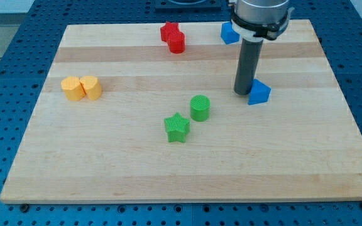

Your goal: Move the blue triangle to the bottom right diagonal of the blue cube

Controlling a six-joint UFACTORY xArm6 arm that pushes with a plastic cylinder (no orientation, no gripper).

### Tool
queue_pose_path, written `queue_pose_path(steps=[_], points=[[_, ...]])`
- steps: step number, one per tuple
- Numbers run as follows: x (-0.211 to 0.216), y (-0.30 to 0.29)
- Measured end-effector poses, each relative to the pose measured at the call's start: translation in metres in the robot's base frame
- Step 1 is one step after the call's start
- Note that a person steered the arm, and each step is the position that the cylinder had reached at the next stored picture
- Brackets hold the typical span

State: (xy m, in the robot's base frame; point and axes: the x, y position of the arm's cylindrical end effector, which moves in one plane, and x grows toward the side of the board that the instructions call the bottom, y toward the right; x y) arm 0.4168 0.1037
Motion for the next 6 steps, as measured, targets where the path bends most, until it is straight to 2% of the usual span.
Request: queue_pose_path(steps=[2, 3, 4, 5, 6], points=[[0.029, 0.003], [0.032, 0.024], [0.014, 0.064], [0.015, 0.074], [0.049, 0.074]])
